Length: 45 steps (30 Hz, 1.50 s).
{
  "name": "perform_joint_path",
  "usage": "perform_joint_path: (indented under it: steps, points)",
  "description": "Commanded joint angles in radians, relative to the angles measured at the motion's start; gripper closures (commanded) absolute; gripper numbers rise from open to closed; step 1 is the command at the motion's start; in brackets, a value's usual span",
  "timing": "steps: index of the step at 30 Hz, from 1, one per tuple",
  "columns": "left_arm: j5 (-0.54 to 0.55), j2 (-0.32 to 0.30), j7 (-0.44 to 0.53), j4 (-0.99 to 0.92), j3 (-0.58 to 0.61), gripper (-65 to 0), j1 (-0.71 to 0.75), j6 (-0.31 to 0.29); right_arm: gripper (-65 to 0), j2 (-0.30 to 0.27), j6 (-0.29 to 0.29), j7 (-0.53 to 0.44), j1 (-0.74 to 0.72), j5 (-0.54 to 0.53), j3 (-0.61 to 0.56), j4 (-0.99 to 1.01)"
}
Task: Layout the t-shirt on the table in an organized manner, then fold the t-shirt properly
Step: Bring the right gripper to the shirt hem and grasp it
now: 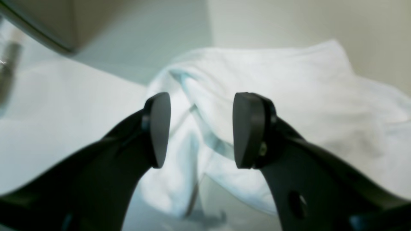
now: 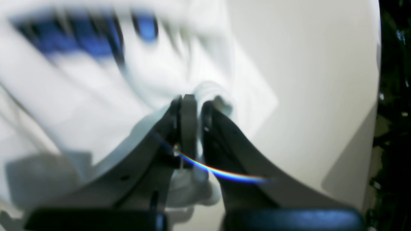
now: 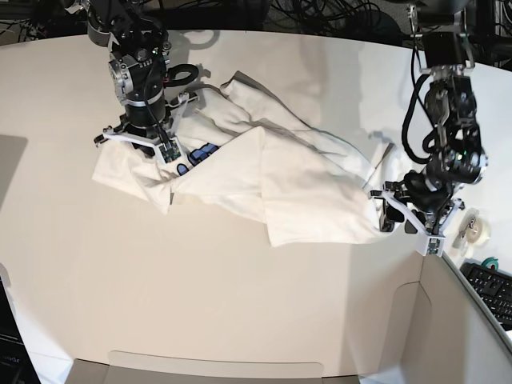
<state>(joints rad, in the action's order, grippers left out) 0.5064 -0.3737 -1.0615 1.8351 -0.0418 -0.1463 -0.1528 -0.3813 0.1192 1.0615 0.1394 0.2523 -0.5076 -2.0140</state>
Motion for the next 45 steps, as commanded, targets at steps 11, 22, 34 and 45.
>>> perform_joint_path:
  steps: [11, 22, 34, 45]
  points:
    - [0.042, -0.038, 0.086, 0.254, 0.107, -28.0, 0.328, -0.15, 0.0, 0.163, 0.014, -0.016, -0.136, 0.014, 0.007, -0.008]
    - [0.042, 0.003, 0.077, 0.252, 0.23, -28.0, 0.331, -0.15, 0.0, 0.353, 0.126, -0.017, -0.277, 0.014, 0.005, 0.12]
    - [0.044, 0.16, 0.073, 0.252, 0.233, -28.2, 0.413, -0.15, 0.0, 0.531, 0.129, -0.028, -0.418, 0.014, -0.001, 0.315]
    - [0.044, 0.233, 0.079, 0.213, 0.259, -28.1, 0.402, -0.15, 0.0, 0.538, 0.129, -0.217, -0.413, 0.014, -0.006, 0.364]
